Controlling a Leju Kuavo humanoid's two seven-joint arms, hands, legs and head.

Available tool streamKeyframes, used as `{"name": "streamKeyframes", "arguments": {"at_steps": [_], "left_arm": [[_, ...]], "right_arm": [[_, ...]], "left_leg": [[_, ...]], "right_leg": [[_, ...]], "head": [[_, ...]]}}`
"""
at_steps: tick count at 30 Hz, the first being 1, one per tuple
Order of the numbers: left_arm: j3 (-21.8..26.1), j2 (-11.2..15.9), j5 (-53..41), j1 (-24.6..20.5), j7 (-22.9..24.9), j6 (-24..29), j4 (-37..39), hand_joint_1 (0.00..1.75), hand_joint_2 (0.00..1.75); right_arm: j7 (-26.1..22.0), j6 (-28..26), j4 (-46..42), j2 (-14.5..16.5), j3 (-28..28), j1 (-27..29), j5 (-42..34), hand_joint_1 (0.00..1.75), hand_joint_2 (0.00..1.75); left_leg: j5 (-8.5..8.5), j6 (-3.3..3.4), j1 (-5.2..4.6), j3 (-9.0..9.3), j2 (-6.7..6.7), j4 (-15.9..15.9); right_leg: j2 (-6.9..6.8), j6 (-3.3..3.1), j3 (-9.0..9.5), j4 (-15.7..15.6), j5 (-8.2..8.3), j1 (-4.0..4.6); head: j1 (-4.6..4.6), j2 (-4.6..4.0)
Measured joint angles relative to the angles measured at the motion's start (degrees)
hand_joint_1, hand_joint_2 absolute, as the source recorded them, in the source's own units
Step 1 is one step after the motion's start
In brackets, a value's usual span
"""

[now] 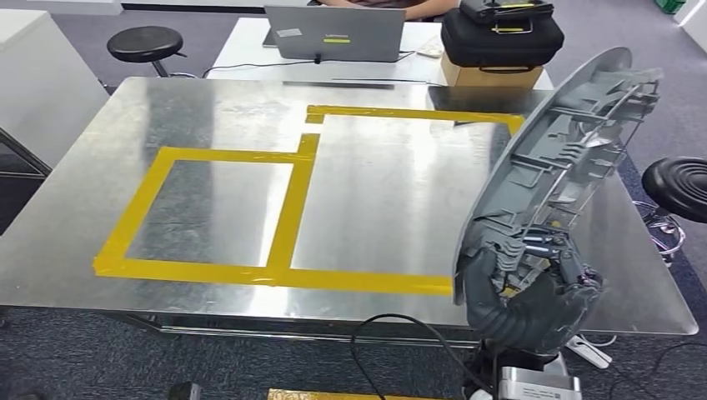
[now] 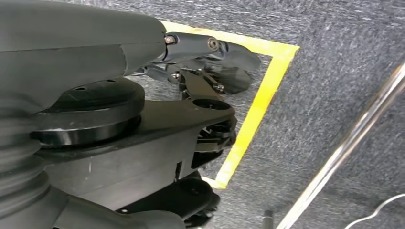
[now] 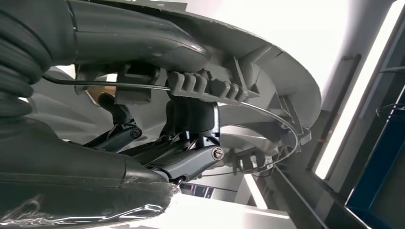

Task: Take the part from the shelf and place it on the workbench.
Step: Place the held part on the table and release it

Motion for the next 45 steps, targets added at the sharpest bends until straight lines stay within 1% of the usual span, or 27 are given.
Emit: {"name": "streamKeyframes", "arguments": {"at_steps": [1,3,4,6,8,10,12,13,14,15,17,19,23,25,27,28,29,30,32,33,35,38,40,42,43,44,45], "left_arm": [[0.0,0.0,-0.1,0.0,0.0,0.2,0.0,0.00,1.75],[0.0,0.0,-0.3,-0.1,0.1,0.5,0.0,0.00,1.75],[0.1,0.0,-0.4,-0.1,0.1,0.6,0.0,0.00,1.75],[0.1,0.0,-0.4,-0.1,0.1,0.6,0.0,0.00,1.75],[0.1,0.0,-0.6,-0.1,0.1,0.6,0.0,0.00,1.75],[0.1,0.0,-0.9,-0.2,0.1,0.6,0.0,0.00,1.75],[0.1,0.0,-1.2,-0.1,0.1,0.6,0.0,0.00,1.75],[0.1,0.0,-1.3,-0.1,0.1,0.6,0.0,0.00,1.75],[0.1,0.0,-1.4,-0.1,0.1,0.6,0.0,0.00,1.75],[0.1,0.1,-1.7,-0.1,0.1,0.5,0.0,0.00,1.75],[0.1,0.1,-2.4,-0.2,0.1,0.2,0.0,0.00,1.75],[0.1,0.1,-3.4,-0.5,0.1,-0.2,0.0,0.00,1.75],[0.0,0.2,-4.9,-0.7,0.1,-0.8,0.0,0.00,1.75],[0.0,0.1,-5.1,-0.7,0.1,-0.9,0.0,0.00,1.75],[0.0,0.2,-5.2,-0.6,0.1,-1.0,0.0,0.00,1.75],[0.0,0.2,-5.2,-0.6,0.1,-1.0,0.0,0.00,1.75],[0.0,0.3,-5.2,-0.6,0.1,-1.0,0.0,0.00,1.75],[0.0,0.3,-5.3,-0.6,0.1,-1.1,0.0,0.00,1.75],[0.0,0.3,-5.8,-0.6,0.1,-1.2,0.0,0.00,1.75],[0.0,0.3,-6.2,-0.6,0.1,-1.3,0.0,0.00,1.75],[-0.1,0.4,-7.3,-0.6,0.1,-1.5,0.0,0.00,1.75],[-0.3,0.5,-8.8,-0.8,0.1,-1.7,0.0,0.00,1.75],[-0.3,0.5,-9.3,-1.0,0.2,-1.8,0.0,0.00,1.75],[-0.4,0.6,-9.5,-1.1,0.3,-1.9,0.0,0.00,1.75],[-0.4,0.6,-9.6,-1.1,0.3,-1.9,0.0,0.00,1.75],[-0.4,0.6,-9.8,-1.1,0.4,-1.9,0.0,0.00,1.75],[-0.4,0.7,-10.0,-1.1,0.5,-2.0,0.0,0.00,1.75]], "right_arm": [[0.0,0.0,0.0,0.0,0.0,0.0,0.0,1.75,1.75],[0.2,0.0,0.0,0.0,0.0,0.0,0.1,1.75,1.75],[0.2,0.0,0.0,0.0,0.0,0.0,0.1,1.75,1.75],[0.4,0.1,0.0,0.0,0.0,0.0,0.2,1.75,1.75],[0.8,0.3,0.0,0.0,0.0,0.0,0.7,1.75,1.75],[1.8,0.8,0.1,0.0,0.0,-0.2,1.3,1.75,1.75],[2.8,1.3,0.4,0.0,-0.2,-0.3,1.6,1.75,1.75],[3.2,1.4,0.6,0.0,-0.3,-0.4,1.8,1.75,1.75],[3.7,1.7,0.7,0.0,-0.4,-0.5,2.0,1.75,1.75],[4.5,2.3,1.0,0.0,-0.5,-0.7,2.4,1.75,1.75],[7.1,4.5,1.9,0.0,-0.8,-1.8,4.0,1.75,1.75],[10.7,8.0,3.7,0.0,-1.5,-3.7,6.8,1.75,1.75],[16.6,14.7,9.9,0.1,-3.9,-8.7,12.2,1.75,1.75],[17.4,15.5,12.2,0.1,-4.8,-10.1,12.8,1.75,1.75],[17.6,15.7,13.9,0.1,-5.2,-10.7,13.0,1.75,1.75],[17.6,15.7,14.6,0.1,-5.3,-10.9,13.1,1.75,1.75],[17.6,15.8,15.1,0.1,-5.5,-11.0,13.3,1.75,1.75],[17.8,16.1,15.6,0.1,-5.6,-11.3,13.5,1.75,1.75],[18.7,17.3,16.6,0.2,-5.9,-12.1,14.2,1.75,1.75],[19.4,18.0,17.5,0.2,-6.1,-12.8,14.7,1.75,1.75],[20.5,19.4,20.7,0.2,-6.6,-14.9,15.8,1.75,1.75],[20.8,20.2,28.6,0.2,-7.8,-18.5,18.2,1.75,1.75],[20.2,19.8,33.1,0.5,-8.3,-20.7,19.0,1.75,1.75],[19.8,19.6,36.5,0.8,-8.7,-22.1,19.3,1.75,1.75],[19.8,19.8,37.9,0.9,-8.8,-22.6,19.3,1.75,1.75],[19.8,20.0,39.1,1.0,-8.9,-23.0,19.3,1.75,1.75],[19.8,20.3,40.3,1.2,-9.0,-23.3,19.3,1.75,1.75]], "left_leg": [[-0.22,-0.18,0.01,0.39,-0.09,0.0],[-0.54,-0.71,-0.20,0.82,-0.21,0.2],[-0.57,-0.98,-0.29,0.85,-0.21,0.2],[-0.43,-1.53,-0.28,0.81,-0.19,0.1],[-1.16,-2.15,-0.20,0.46,-0.09,0.8],[-4.11,-2.74,-0.11,-1.78,0.08,5.8],[-7.27,-3.11,-0.02,-5.36,0.19,13.3],[-7.68,-3.17,0.01,-6.49,0.21,15.5],[-7.03,-3.16,0.01,-6.67,0.21,15.7],[-5.42,-3.09,0.02,-5.75,0.22,13.7],[-1.76,-2.83,0.00,-2.04,0.28,6.2],[-0.45,-2.39,-0.04,0.53,0.26,1.0],[-0.44,-1.05,0.06,0.93,0.18,-0.4],[-0.30,-0.45,0.24,0.99,0.15,-0.6],[-0.36,-0.22,0.19,0.99,0.14,-0.6],[-0.40,-0.18,0.16,1.00,0.12,-0.6],[-0.44,-0.16,0.15,1.03,0.08,-0.5],[-0.48,-0.19,0.15,1.11,0.01,-0.5],[-0.66,-0.43,0.11,1.36,-0.15,-0.5],[-0.76,-0.66,0.00,1.41,-0.20,-0.4],[-0.72,-1.23,-0.19,1.35,-0.18,-0.4],[-0.89,-2.13,-0.09,1.11,-0.02,-0.2],[-3.06,-2.77,-0.01,-0.60,0.10,3.3],[-6.39,-3.22,0.05,-4.20,0.17,10.6],[-7.32,-3.33,0.08,-5.82,0.18,13.7],[-7.25,-3.38,0.10,-6.67,0.19,15.1],[-6.16,-3.38,0.13,-6.50,0.21,14.5]], "right_leg": [[-0.05,-0.03,1.38,-4.0,2.73,-0.06],[-0.05,-0.32,3.85,-10.3,5.93,-0.04],[0.03,-0.58,4.31,-11.6,6.29,0.02],[0.25,-1.30,4.34,-11.8,6.37,0.12],[0.22,-1.96,4.40,-12.1,6.62,-0.04],[0.08,-2.46,4.51,-12.2,6.77,-0.24],[0.00,-2.66,4.50,-12.2,6.75,-0.26],[0.00,-2.69,4.51,-12.2,6.73,-0.26],[0.03,-2.69,4.54,-12.2,6.72,-0.26],[0.08,-2.66,4.59,-12.2,6.70,-0.28],[0.25,-2.42,4.71,-12.2,6.56,-0.19],[0.45,-1.90,4.59,-12.1,6.46,0.06],[0.35,-0.61,4.23,-11.9,6.09,0.06],[0.08,-0.11,2.14,-7.5,3.61,0.02],[0.01,0.14,-1.57,-0.2,0.44,0.00],[0.01,0.20,-3.01,2.4,-0.17,0.00],[0.01,0.21,-3.60,3.1,0.33,0.00],[0.00,0.16,-3.13,1.6,1.87,-0.01],[-0.03,-0.03,0.01,-5.7,5.99,-0.04],[0.00,-0.22,1.57,-9.0,7.27,-0.04],[0.19,-0.74,2.93,-12.0,7.96,0.09],[0.43,-1.77,2.87,-12.3,8.30,0.07],[0.34,-2.37,2.89,-12.5,8.49,-0.16],[0.19,-2.66,2.85,-12.5,8.50,-0.17],[0.14,-2.69,2.84,-12.5,8.49,-0.17],[0.11,-2.70,2.85,-12.5,8.47,-0.17],[0.10,-2.69,2.87,-12.5,8.47,-0.20]], "head": [[0.04,0.00],[0.05,0.00],[0.02,0.00],[-0.03,0.00],[-0.10,0.00],[-0.33,0.00],[-0.46,0.00],[-0.47,0.00],[-0.46,0.00],[-0.46,0.00],[-0.49,0.00],[-0.46,0.00],[-0.22,0.00],[0.20,0.00],[0.50,0.00],[0.51,0.00],[0.56,0.00],[0.56,0.00],[0.58,0.00],[0.58,0.00],[0.44,0.00],[0.25,0.00],[0.02,0.00],[-0.18,0.00],[-0.16,0.00],[-0.17,0.00],[-0.17,0.00]]}}
